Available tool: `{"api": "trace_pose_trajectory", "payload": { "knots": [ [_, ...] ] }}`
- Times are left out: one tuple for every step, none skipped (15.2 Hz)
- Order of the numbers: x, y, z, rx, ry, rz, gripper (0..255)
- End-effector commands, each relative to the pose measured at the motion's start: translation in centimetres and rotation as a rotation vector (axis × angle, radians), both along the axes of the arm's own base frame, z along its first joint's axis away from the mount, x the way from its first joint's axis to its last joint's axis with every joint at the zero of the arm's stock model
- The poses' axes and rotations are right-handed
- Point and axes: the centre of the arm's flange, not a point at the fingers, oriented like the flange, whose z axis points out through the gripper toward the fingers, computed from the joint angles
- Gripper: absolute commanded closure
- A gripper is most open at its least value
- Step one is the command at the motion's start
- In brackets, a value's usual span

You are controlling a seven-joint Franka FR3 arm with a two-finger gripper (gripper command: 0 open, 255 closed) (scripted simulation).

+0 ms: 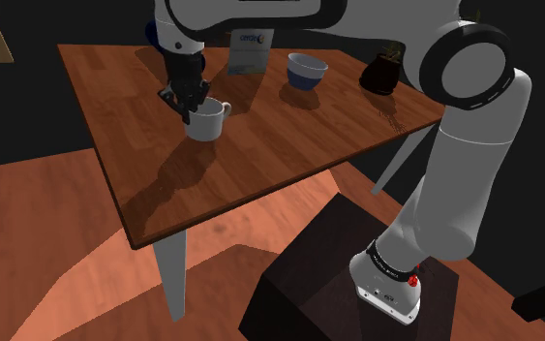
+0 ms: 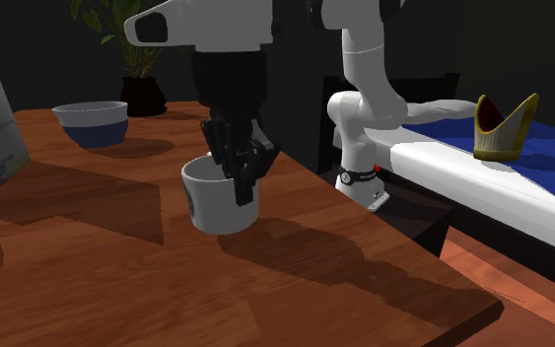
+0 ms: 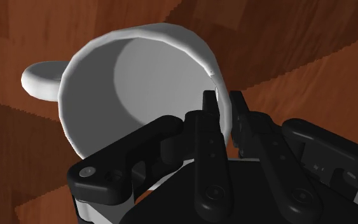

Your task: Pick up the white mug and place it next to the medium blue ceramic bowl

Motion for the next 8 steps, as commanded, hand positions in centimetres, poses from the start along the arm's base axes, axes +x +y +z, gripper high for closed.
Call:
{"api": "trace_pose_trajectory", "payload": {
  "knots": [
    [0.0, 0.1, 1.0, 0.000, 0.000, 0.000, 255],
    [0.0, 0.1, 1.5, 0.000, 0.000, 0.000, 255],
    [0.0, 0.1, 2.1, 0.000, 0.000, 0.000, 255],
    [0.0, 0.1, 2.6, 0.000, 0.000, 0.000, 255],
    [0.0, 0.1, 3.1, 0.000, 0.000, 0.000, 255],
    [0.0, 0.1, 3.7, 0.000, 0.000, 0.000, 255],
    [0.0, 0.1, 4.2, 0.000, 0.000, 0.000, 255],
    [0.0, 0.1, 4.7, 0.000, 0.000, 0.000, 255]
  ]
}}
